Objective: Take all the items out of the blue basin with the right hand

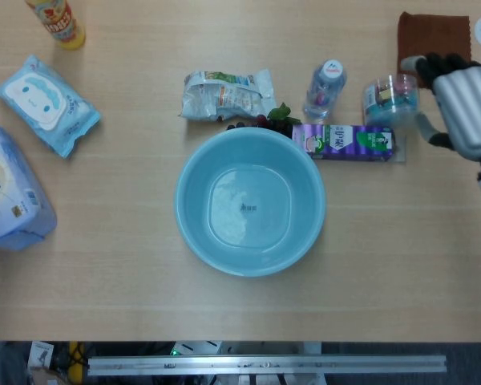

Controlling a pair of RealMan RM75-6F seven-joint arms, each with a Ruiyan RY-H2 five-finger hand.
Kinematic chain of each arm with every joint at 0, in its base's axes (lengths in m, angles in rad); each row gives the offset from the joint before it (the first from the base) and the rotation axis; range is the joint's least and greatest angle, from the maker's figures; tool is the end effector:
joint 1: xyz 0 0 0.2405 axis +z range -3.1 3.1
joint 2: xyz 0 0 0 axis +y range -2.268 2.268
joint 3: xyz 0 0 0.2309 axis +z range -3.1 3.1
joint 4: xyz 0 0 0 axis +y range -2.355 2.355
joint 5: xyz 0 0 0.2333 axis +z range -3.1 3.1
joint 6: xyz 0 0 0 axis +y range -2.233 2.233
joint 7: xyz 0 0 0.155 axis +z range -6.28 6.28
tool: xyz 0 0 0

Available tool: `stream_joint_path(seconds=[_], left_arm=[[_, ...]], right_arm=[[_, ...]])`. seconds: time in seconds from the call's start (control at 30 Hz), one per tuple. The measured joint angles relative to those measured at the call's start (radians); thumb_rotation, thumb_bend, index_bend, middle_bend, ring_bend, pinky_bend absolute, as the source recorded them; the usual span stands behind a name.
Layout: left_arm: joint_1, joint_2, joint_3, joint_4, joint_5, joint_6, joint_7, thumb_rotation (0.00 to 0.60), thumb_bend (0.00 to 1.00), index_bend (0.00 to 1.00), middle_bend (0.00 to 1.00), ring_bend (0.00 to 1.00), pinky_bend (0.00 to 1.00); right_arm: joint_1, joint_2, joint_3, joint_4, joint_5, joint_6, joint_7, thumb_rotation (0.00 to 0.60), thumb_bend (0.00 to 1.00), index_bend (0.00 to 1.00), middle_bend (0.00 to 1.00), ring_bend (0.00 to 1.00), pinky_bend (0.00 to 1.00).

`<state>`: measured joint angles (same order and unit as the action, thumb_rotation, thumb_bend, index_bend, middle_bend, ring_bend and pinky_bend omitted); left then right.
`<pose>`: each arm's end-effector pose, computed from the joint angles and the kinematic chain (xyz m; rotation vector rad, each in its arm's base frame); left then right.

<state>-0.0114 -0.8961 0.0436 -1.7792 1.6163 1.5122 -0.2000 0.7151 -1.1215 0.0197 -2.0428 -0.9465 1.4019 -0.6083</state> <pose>-0.2854 0.1474 0.1600 -1.4098 -1.0776 -0.9663 -0.1344 -0.2880 0.0817 1.6324 -0.7757 0.7957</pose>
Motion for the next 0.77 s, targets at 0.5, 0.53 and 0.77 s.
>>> stream_joint_path(seconds=[0.5,0.53,0.77], left_arm=[[-0.009,-0.095,-0.042,0.018,0.000,0.048,0.197,0.600,0.05,0.10,0.17,0.12,0.17],[-0.009,-0.101,-0.044,0.020,0.000,0.053,0.210,0.600,0.05,0.10,0.17,0.12,0.17],[-0.011,-0.111,-0.045,0.015,0.000,0.051,0.211,0.600,0.05,0.10,0.17,0.12,0.17]], right_arm=[[-0.435,0.128,-0.200,0.052,-0.392,0.295,0.306,0.600,0.28,0.31,0.36,0.34,0.54],[-0.462,0.132,-0.208,0.064,-0.408,0.307,0.327,0.600,0.28,0.31,0.36,0.34,0.54],[-0.563,0.137,-0.223,0.116,-0.460,0.326,0.389,0.600,0.28,0.31,0.36,0.34,0.54]])
